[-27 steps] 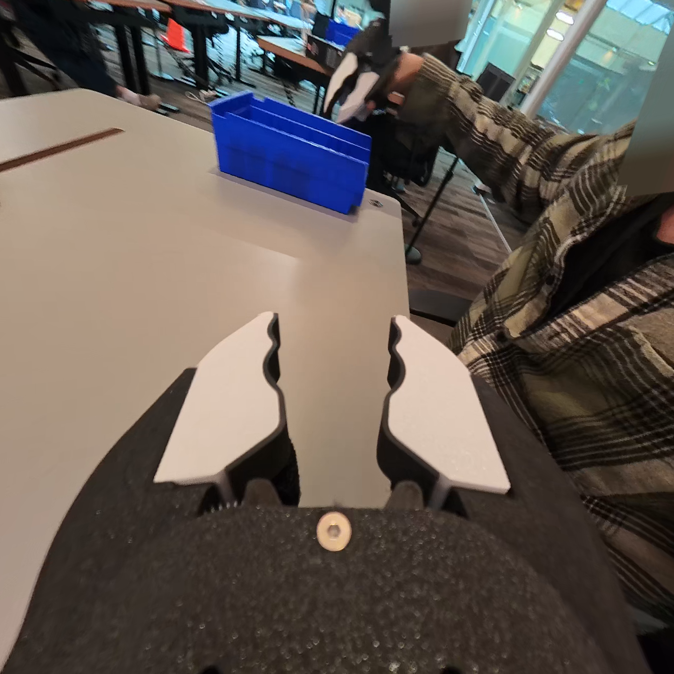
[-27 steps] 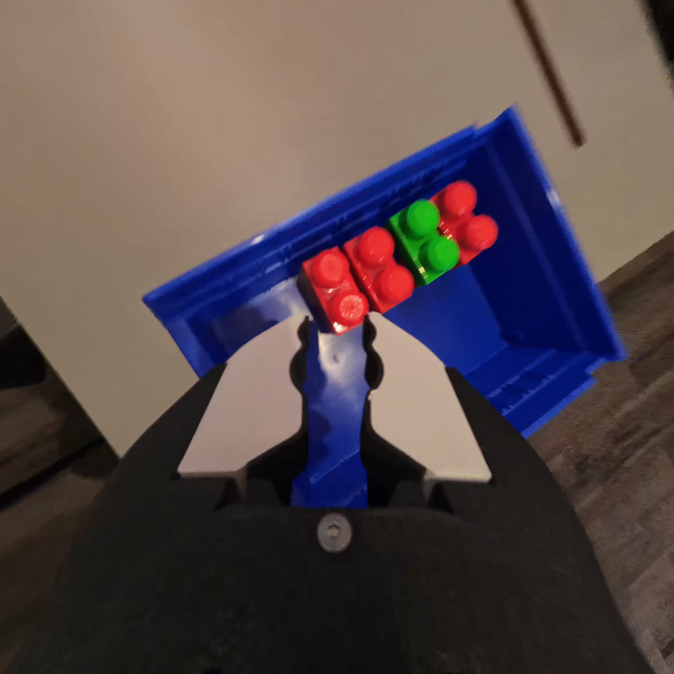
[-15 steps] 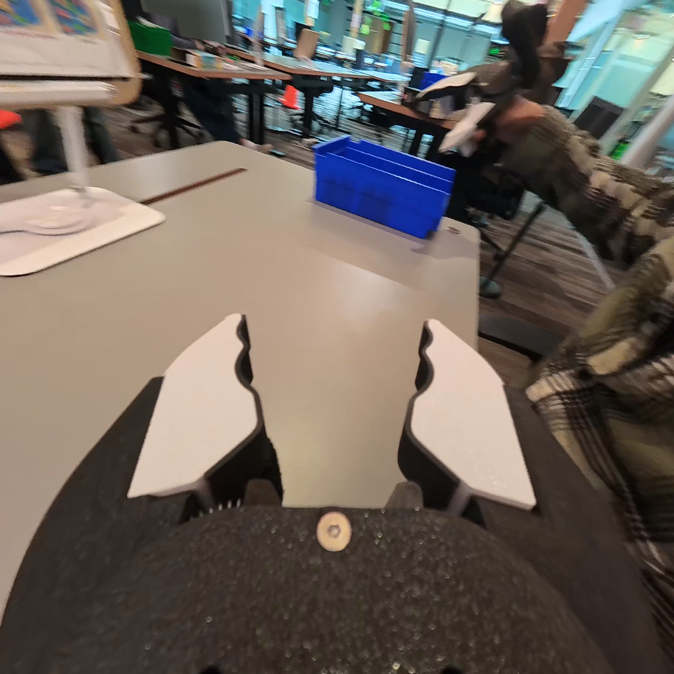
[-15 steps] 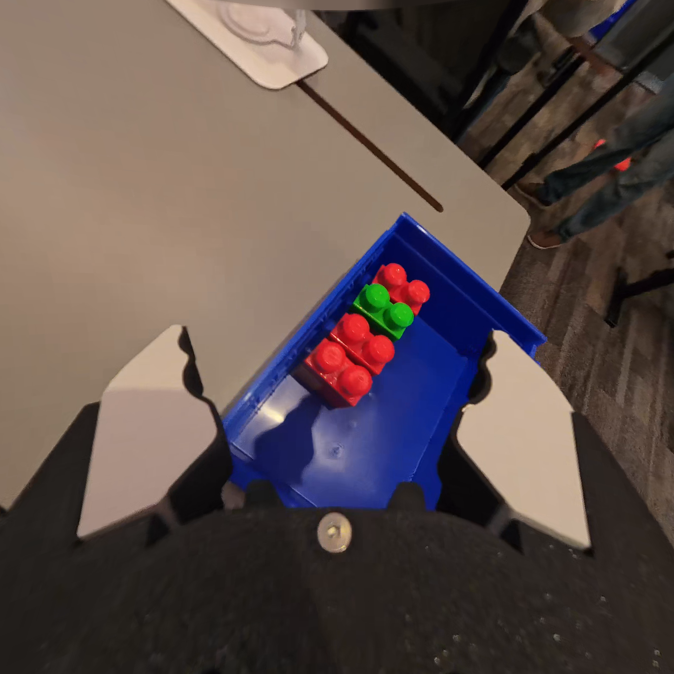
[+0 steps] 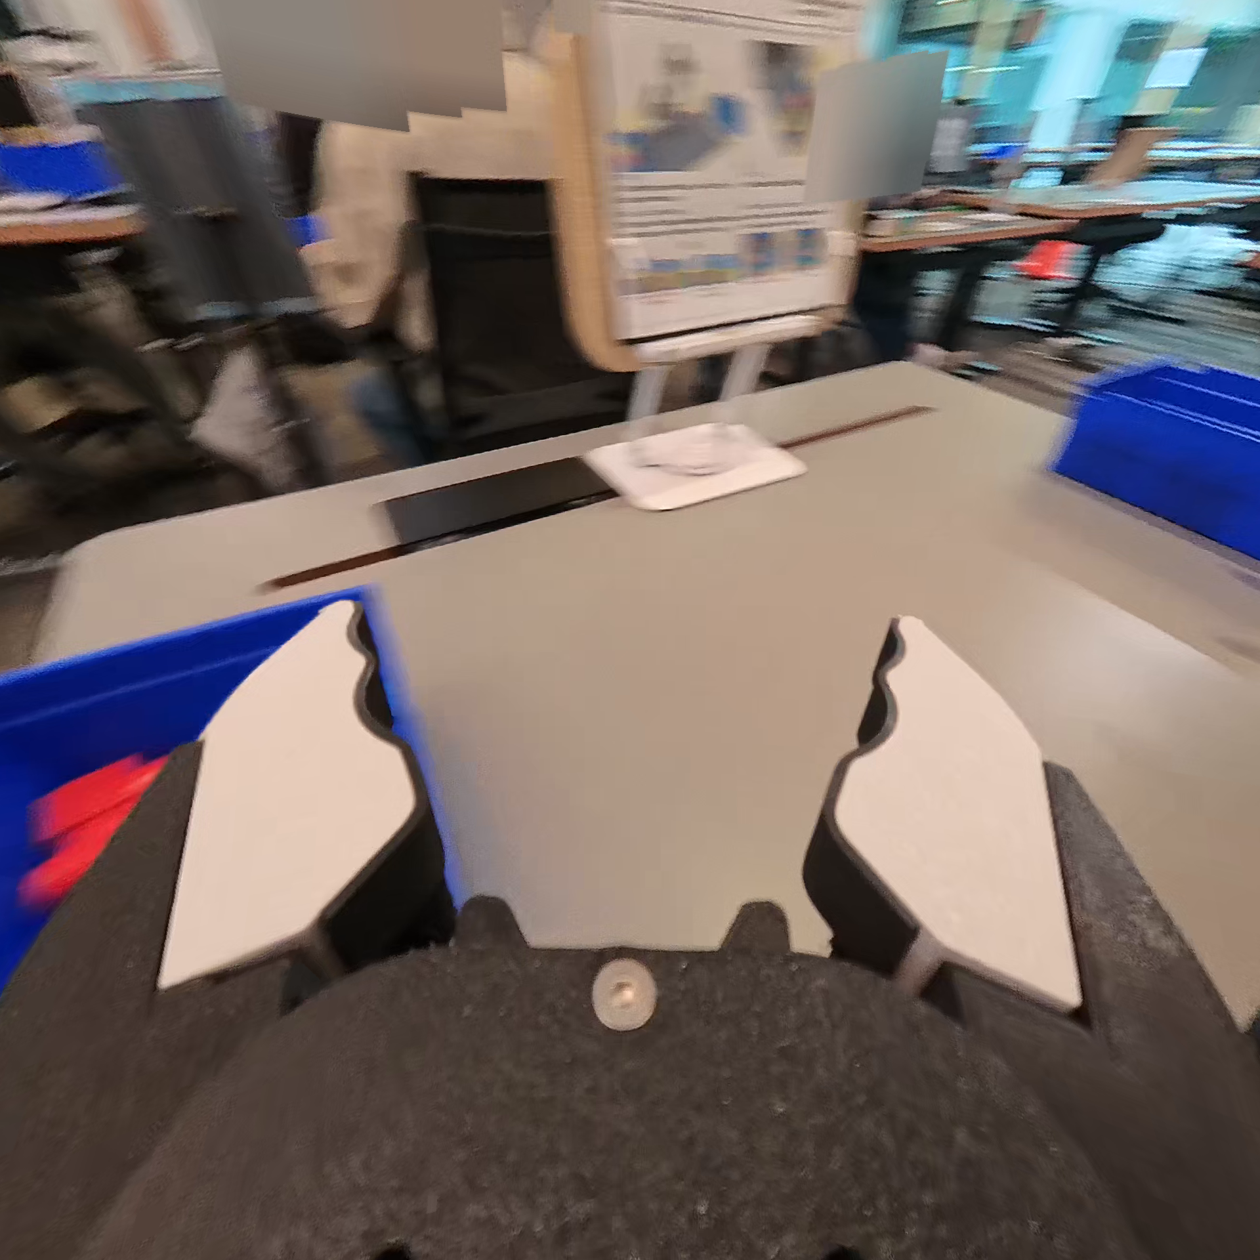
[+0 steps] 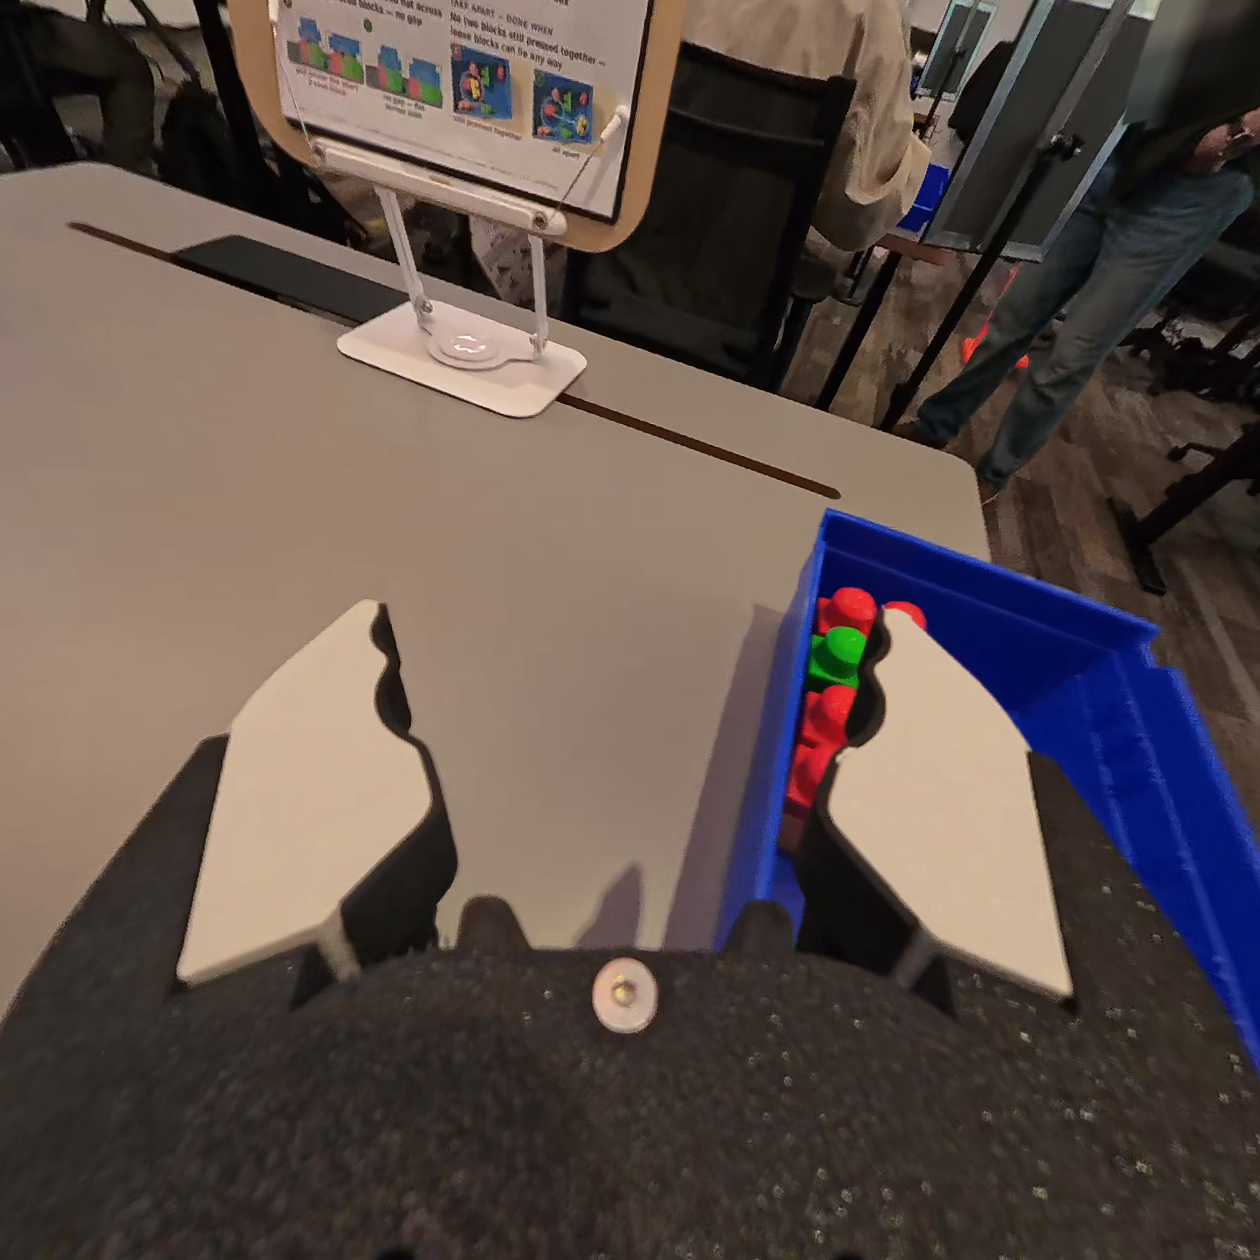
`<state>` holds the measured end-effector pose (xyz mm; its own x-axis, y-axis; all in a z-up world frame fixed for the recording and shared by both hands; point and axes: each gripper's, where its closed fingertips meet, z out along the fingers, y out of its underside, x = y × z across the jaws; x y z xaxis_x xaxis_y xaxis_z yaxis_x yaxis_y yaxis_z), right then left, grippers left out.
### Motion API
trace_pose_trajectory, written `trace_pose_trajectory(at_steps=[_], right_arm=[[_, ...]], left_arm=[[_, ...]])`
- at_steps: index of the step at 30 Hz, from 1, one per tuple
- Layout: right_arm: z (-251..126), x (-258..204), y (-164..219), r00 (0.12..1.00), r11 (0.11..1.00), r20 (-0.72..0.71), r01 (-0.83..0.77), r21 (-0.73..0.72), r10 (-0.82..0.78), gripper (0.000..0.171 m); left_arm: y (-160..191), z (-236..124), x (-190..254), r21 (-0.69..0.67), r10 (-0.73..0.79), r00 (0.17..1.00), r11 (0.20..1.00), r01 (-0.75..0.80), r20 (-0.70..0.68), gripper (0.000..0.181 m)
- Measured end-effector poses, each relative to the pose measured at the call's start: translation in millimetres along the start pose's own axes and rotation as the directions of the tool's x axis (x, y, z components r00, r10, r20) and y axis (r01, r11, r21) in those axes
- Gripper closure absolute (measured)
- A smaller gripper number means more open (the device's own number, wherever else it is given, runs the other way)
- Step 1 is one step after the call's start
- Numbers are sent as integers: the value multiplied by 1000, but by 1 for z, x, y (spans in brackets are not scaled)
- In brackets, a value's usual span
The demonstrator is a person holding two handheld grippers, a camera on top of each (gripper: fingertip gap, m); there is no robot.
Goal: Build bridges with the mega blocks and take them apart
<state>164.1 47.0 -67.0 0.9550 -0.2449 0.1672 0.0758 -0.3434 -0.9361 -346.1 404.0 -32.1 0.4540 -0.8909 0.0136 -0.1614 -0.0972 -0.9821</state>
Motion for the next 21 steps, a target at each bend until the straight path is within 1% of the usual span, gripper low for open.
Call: trace_pose_trajectory(at_steps=[2,5,7,10,14,16,18,19,21], right_arm=[[2,-10,5,1000,999,-7,-31,11,31,48],[2,-19,5,998,998,-35,-57,33,58,50],[1,-24,1,996,995,-32,-81,61,83,53],[1,-28,-4,994,992,-36,-100,78,103,57],[4,-32,-4,995,995,-49,-86,46,89,58],[5,-35,-7,995,996,-51,-80,36,82,59],[5,-37,-9,996,997,-55,-69,27,71,59],[6,-37,-10,996,998,-58,-62,22,63,59],[7,-37,-13,996,999,-69,-48,18,50,59]], left_arm=[[-6,-20,-36,-11,-35,996,999,36,84,48],[-11,-44,-82,-40,-41,983,998,49,180,59],[-9,-53,-110,-60,-40,971,997,56,236,63],[1,-57,-139,-103,-48,959,991,80,280,67],[27,-56,-162,-205,-47,952,972,113,302,70],[43,-56,-167,-253,-69,954,956,146,291,78],[59,-56,-166,-305,-102,961,935,181,257,91],[65,-57,-166,-326,-117,961,924,198,251,94],[73,-60,-169,-349,-128,956,912,218,263,95]])
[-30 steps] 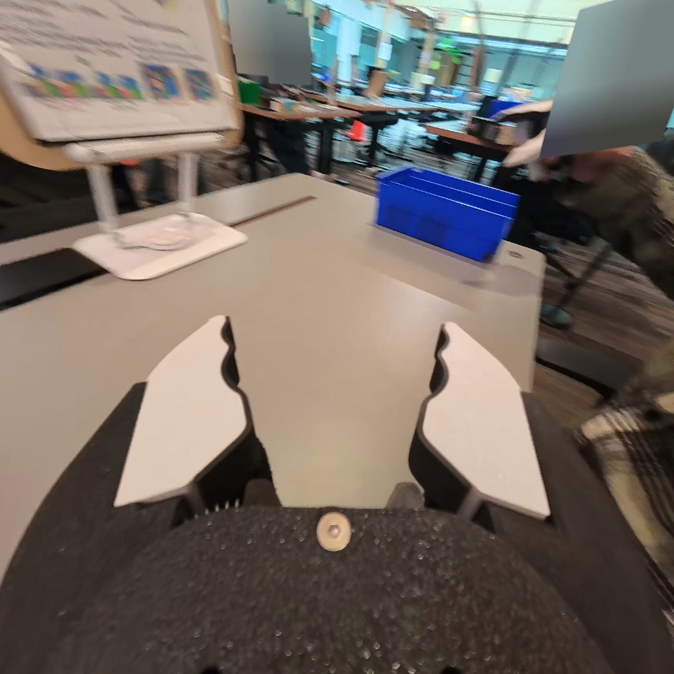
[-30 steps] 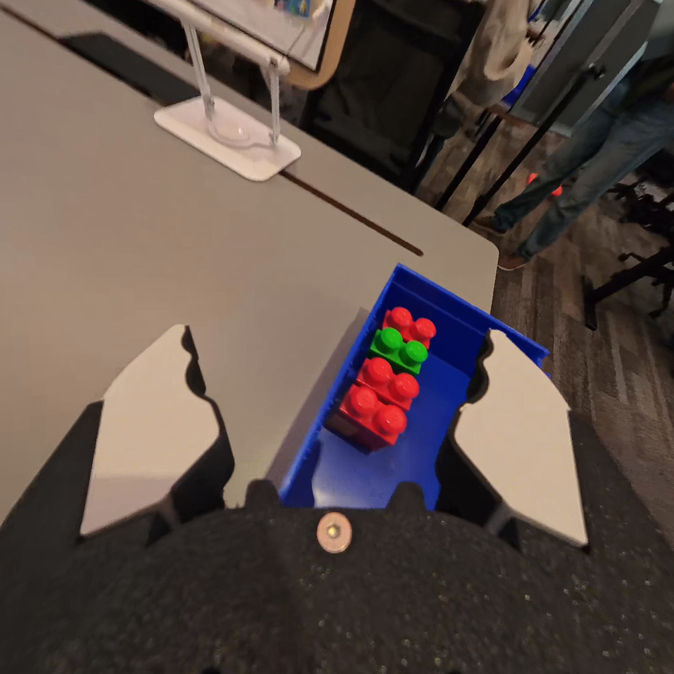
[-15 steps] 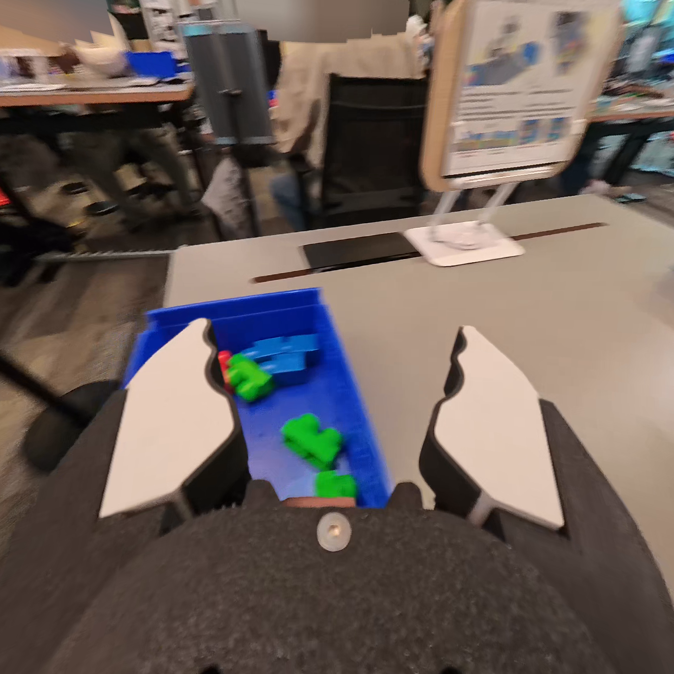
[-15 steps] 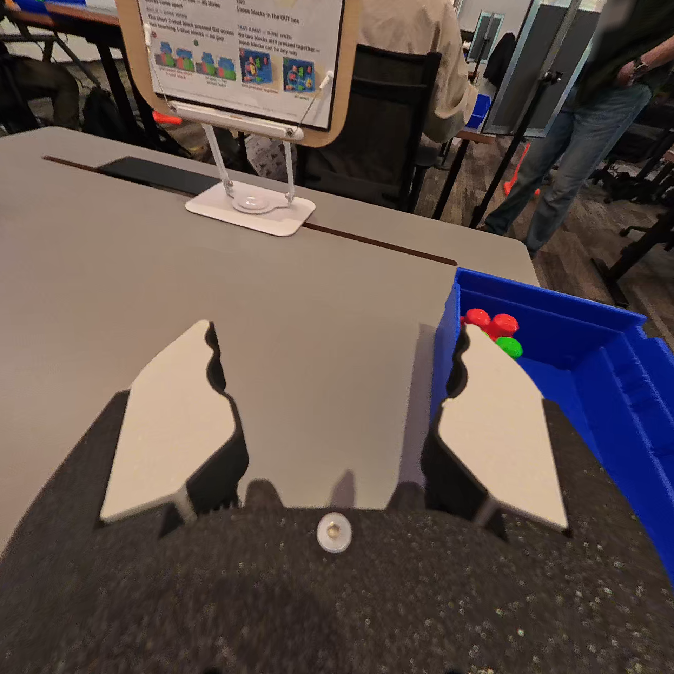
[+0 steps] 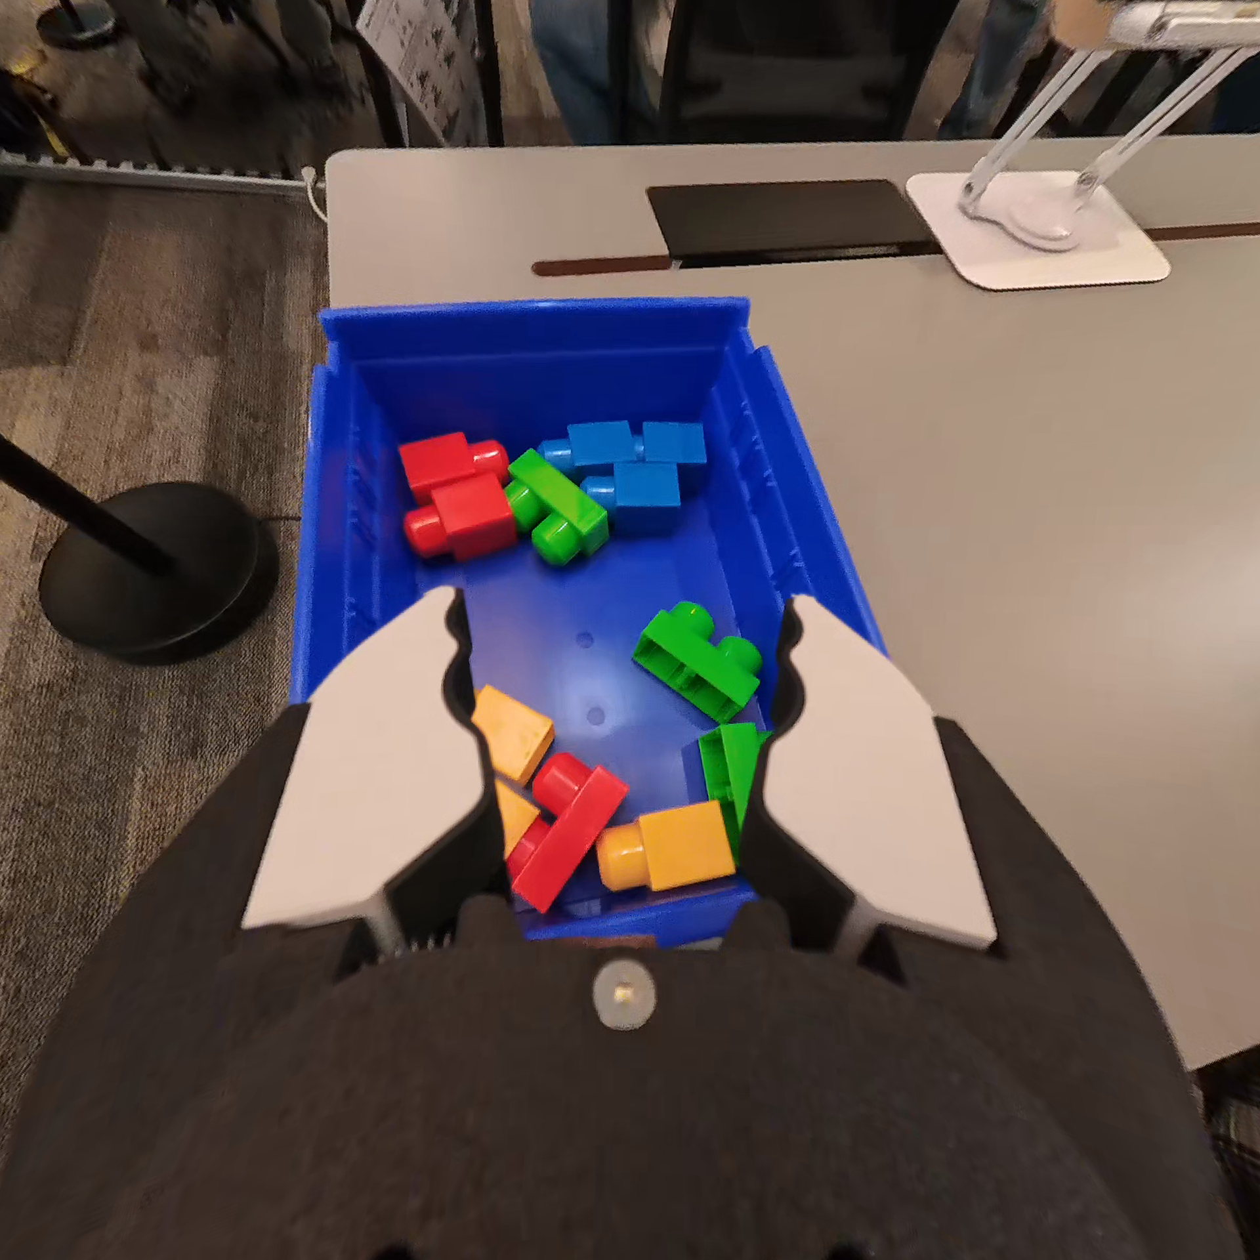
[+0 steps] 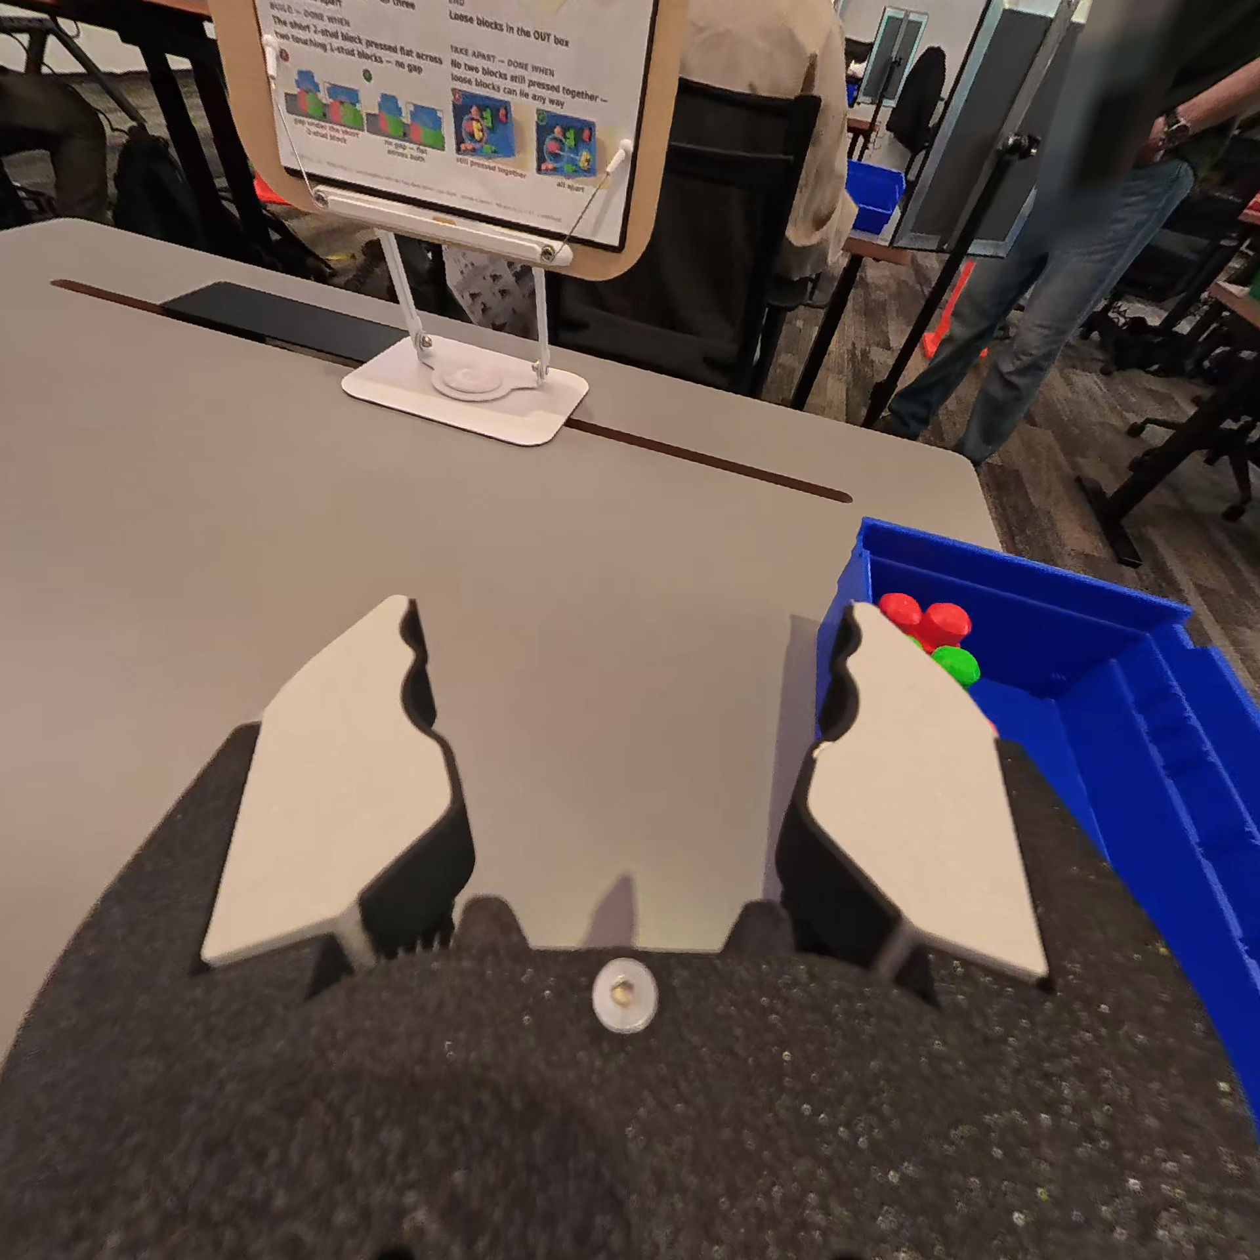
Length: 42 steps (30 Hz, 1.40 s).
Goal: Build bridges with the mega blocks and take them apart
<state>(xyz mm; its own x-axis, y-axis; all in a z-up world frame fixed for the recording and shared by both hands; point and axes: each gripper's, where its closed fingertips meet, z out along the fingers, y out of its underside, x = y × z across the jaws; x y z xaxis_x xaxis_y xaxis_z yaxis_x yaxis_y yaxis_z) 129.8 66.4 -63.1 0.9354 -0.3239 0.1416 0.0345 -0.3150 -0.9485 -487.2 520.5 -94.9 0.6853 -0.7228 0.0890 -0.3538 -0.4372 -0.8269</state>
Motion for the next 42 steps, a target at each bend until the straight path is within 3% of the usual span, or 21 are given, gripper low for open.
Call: trace_pose_trajectory(at_steps=[10,16,21,28,36,42], right_arm=[[11,-8,-7,999,999,8,35,-14,-35,61],[16,-12,4,999,999,33,33,-34,-31,61],[18,-7,12,998,999,62,11,-35,-9,61],[18,-1,13,993,1000,120,-11,-3,12,61],[7,1,10,988,999,156,-18,45,11,62],[3,1,15,983,997,178,-49,64,37,63]], left_arm=[[22,9,-17,-87,-69,996,994,73,50,105],[32,22,-14,-237,-171,985,956,173,29,117],[30,30,-14,-394,-240,967,883,255,86,124],[51,45,-11,-554,-376,902,714,427,211,135],[60,50,-14,-438,-492,816,689,578,302,142],[34,26,-30,-67,-526,806,825,561,271,151]])
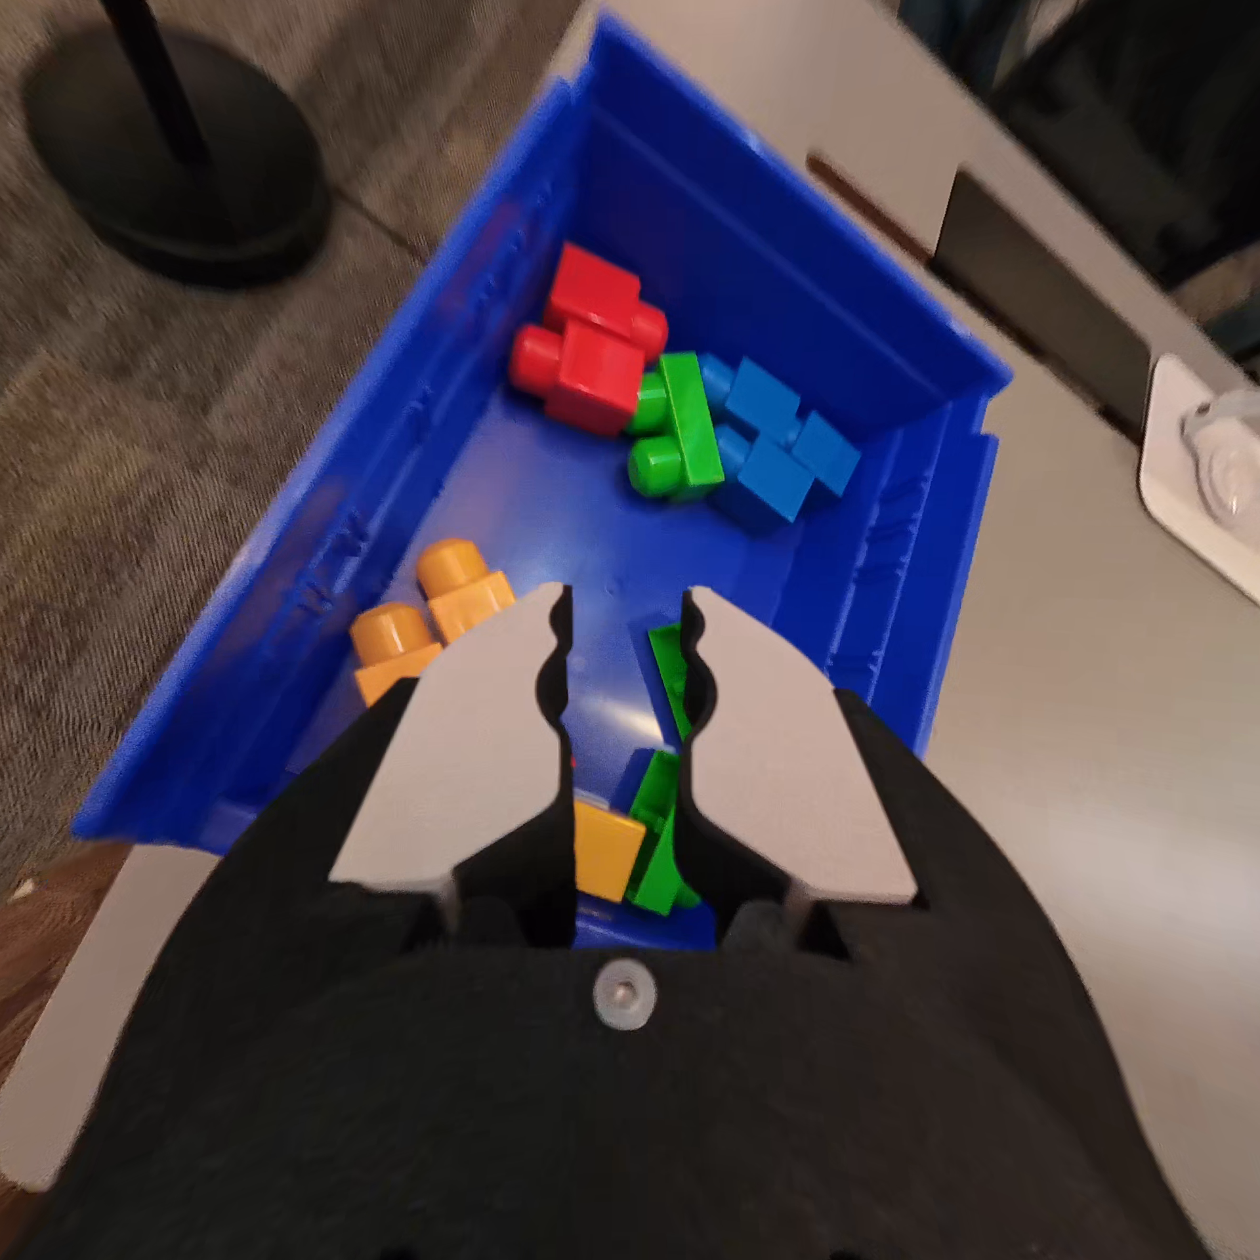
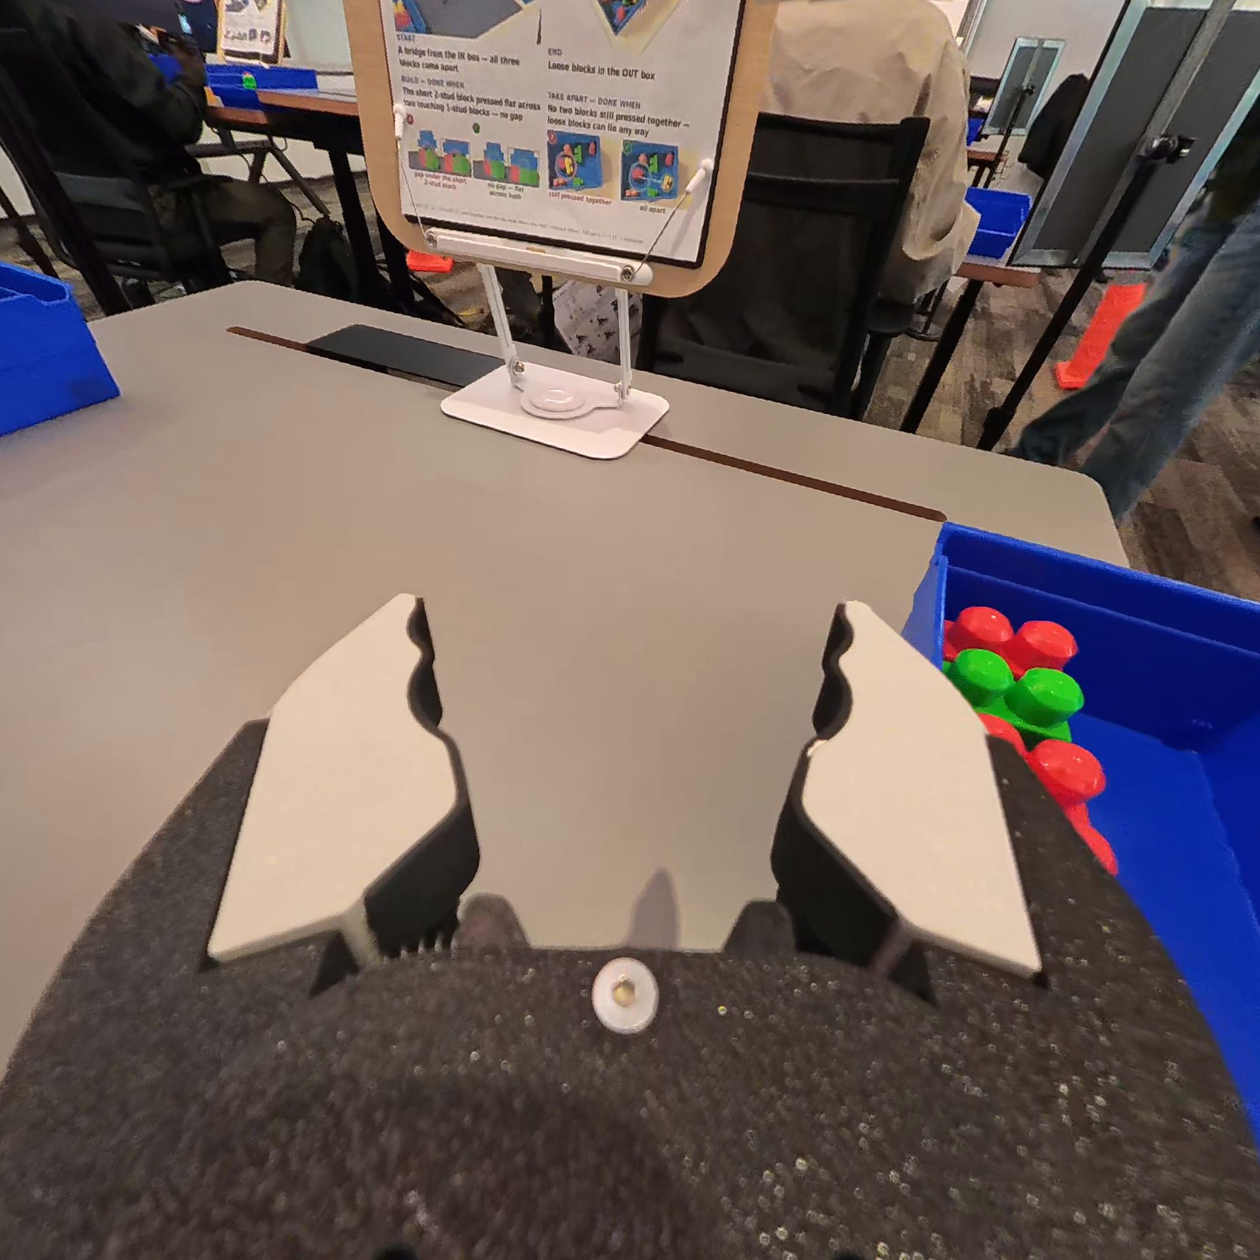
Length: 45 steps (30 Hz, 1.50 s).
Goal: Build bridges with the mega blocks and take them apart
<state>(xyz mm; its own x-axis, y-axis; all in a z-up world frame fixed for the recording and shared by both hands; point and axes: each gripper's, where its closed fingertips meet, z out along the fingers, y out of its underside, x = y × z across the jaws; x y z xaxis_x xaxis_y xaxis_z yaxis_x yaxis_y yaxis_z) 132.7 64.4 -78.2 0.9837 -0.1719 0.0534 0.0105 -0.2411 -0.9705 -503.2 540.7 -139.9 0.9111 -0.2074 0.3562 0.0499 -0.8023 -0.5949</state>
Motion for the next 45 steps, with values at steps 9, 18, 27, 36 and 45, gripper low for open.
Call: trace_pose_trajectory(at_steps=[9,18,27,36,45], right_arm=[[4,-8,-2,999,1000,38,2,10,-2,63],[-2,-4,1,1000,1000,26,-7,4,7,63],[-9,2,7,1000,1000,14,-26,3,26,64],[-14,6,6,1000,1000,-5,-18,-3,18,65],[-14,4,5,1000,1000,-7,-11,-9,11,65]], left_arm=[[22,12,-24,-19,-159,987,987,159,6,142],[31,35,-32,-139,-163,980,974,178,115,143],[33,41,-47,-204,-124,966,964,172,227,142],[37,50,-56,-244,-113,955,952,183,274,135],[46,61,-55,-352,1,950,929,114,311,139]])
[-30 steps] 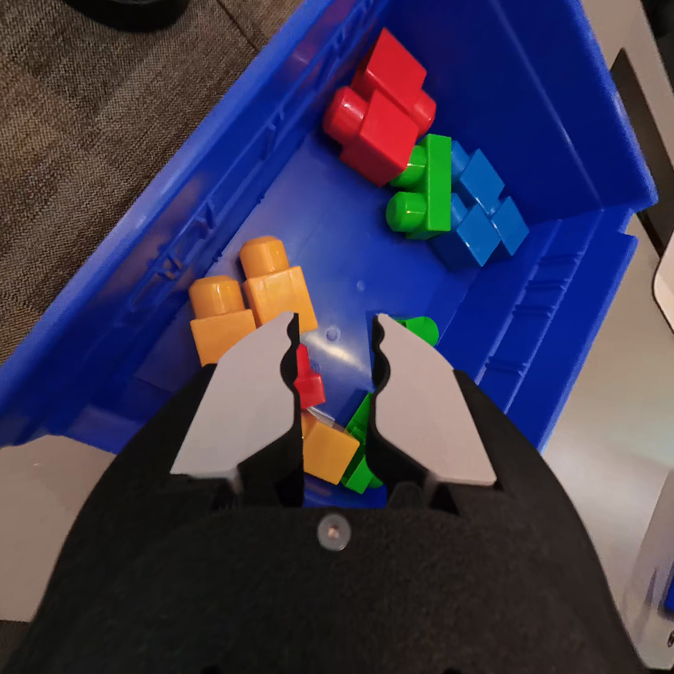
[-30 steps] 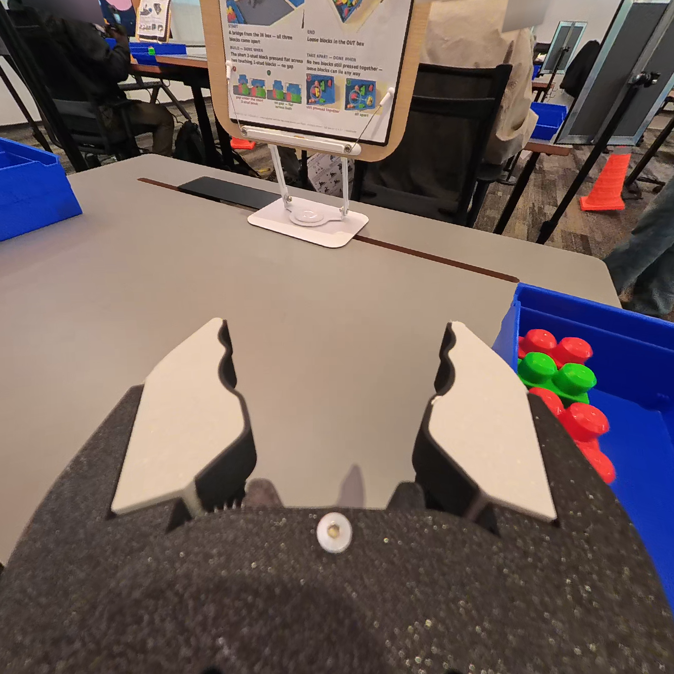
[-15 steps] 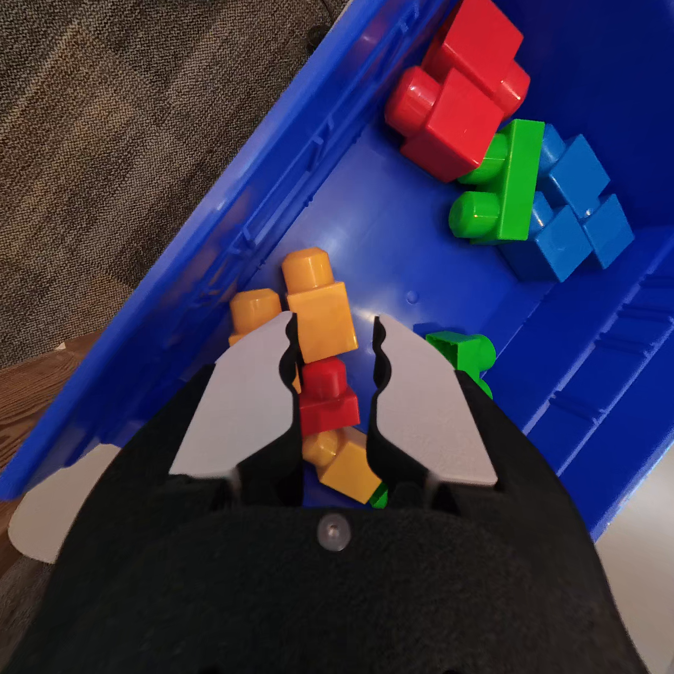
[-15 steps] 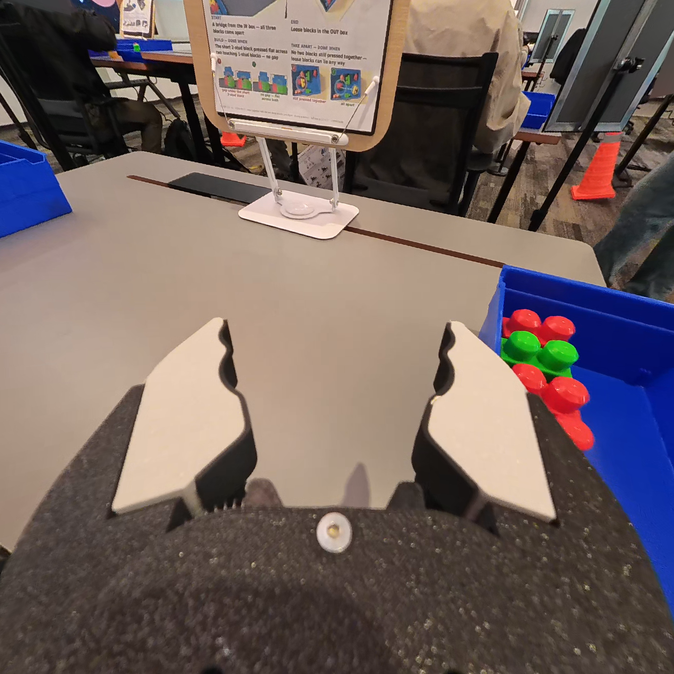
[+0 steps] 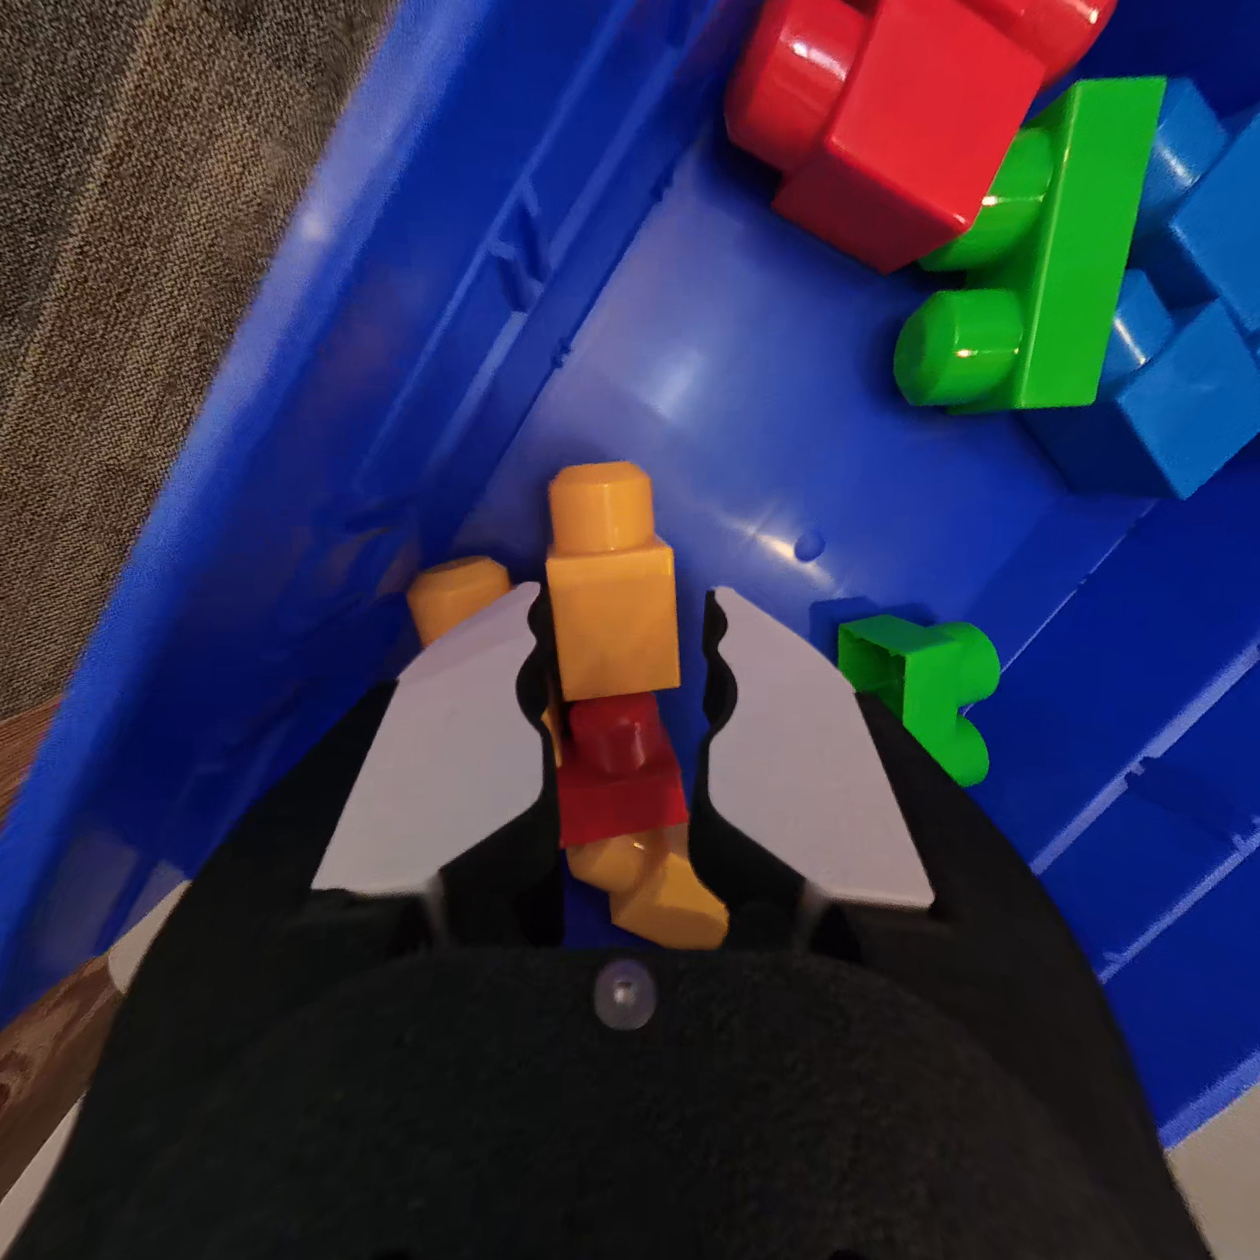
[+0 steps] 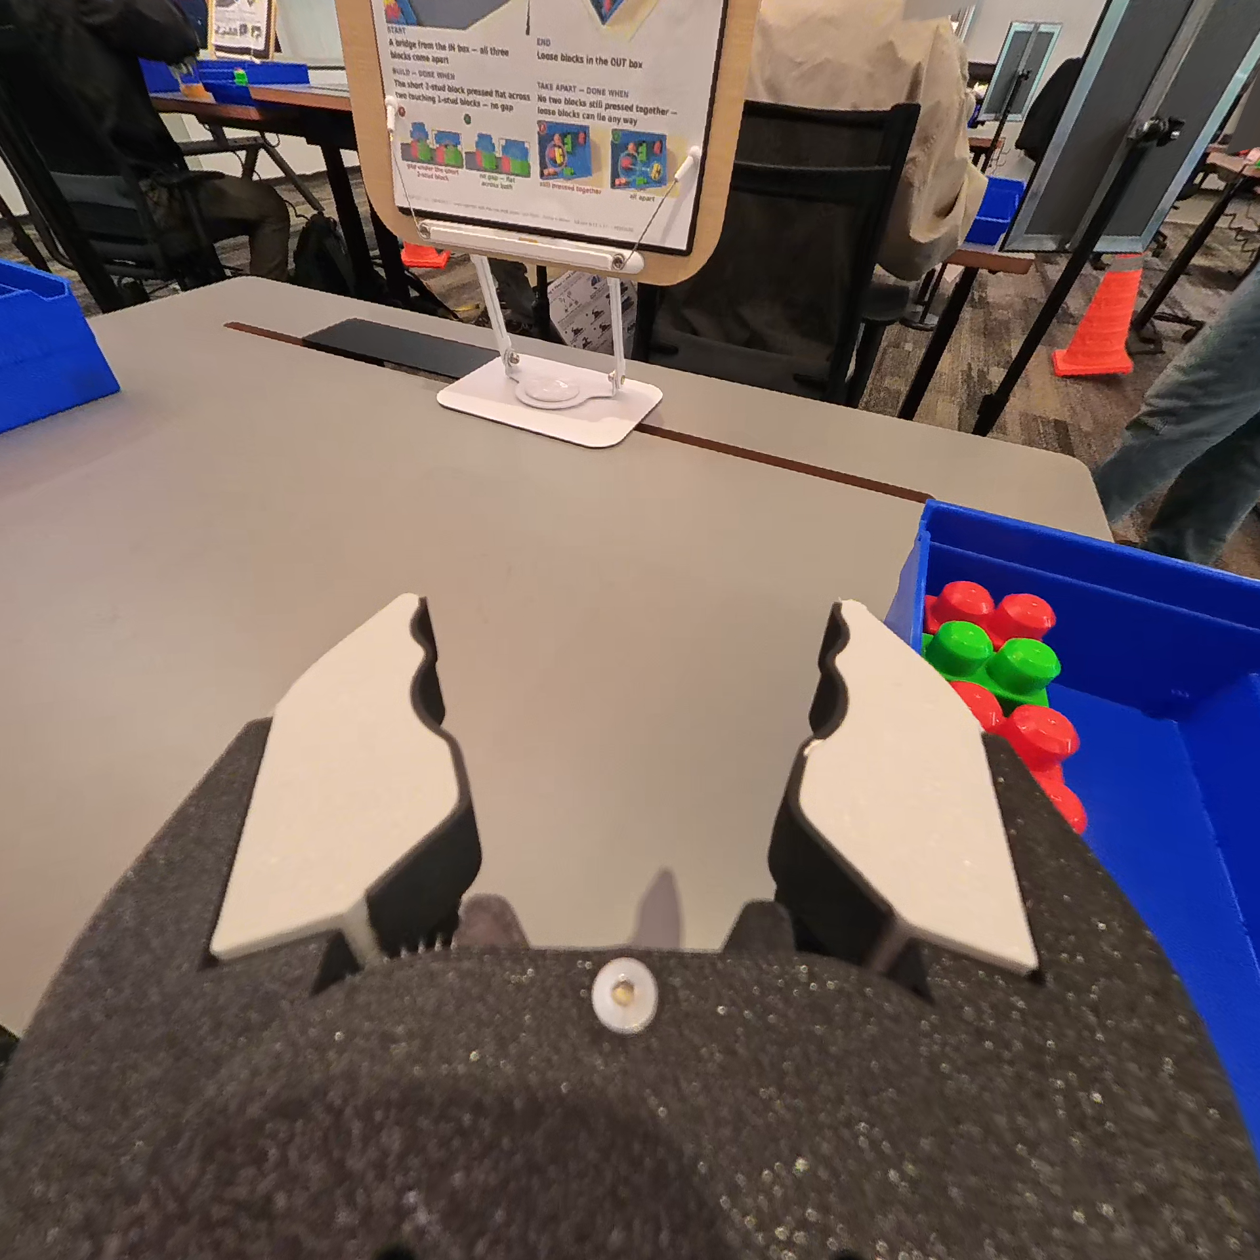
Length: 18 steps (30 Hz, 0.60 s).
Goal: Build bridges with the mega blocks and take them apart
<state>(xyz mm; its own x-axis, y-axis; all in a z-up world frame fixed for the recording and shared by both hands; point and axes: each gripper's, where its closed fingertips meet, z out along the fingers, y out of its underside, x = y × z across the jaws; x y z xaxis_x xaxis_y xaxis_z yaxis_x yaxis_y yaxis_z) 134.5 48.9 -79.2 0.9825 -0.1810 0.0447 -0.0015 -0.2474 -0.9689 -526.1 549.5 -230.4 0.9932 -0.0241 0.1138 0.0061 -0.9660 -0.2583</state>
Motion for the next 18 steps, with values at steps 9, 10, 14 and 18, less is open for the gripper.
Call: trace_pose_trajectory(at_steps=[9,10,14,18], right_arm=[[4,-5,-1,1000,1000,15,12,-4,-12,65],[4,-6,-2,1000,1000,13,15,-4,-15,65],[4,-5,-3,1000,1000,10,11,-3,-11,65],[3,-7,-3,1000,1000,9,16,-6,-16,66]], left_arm=[[10,8,16,-100,104,994,989,-106,-28,140],[9,8,15,-103,97,995,990,-100,-33,139],[11,11,14,-125,85,996,988,-89,-34,138],[10,13,11,-132,115,993,985,-115,-4,144]])
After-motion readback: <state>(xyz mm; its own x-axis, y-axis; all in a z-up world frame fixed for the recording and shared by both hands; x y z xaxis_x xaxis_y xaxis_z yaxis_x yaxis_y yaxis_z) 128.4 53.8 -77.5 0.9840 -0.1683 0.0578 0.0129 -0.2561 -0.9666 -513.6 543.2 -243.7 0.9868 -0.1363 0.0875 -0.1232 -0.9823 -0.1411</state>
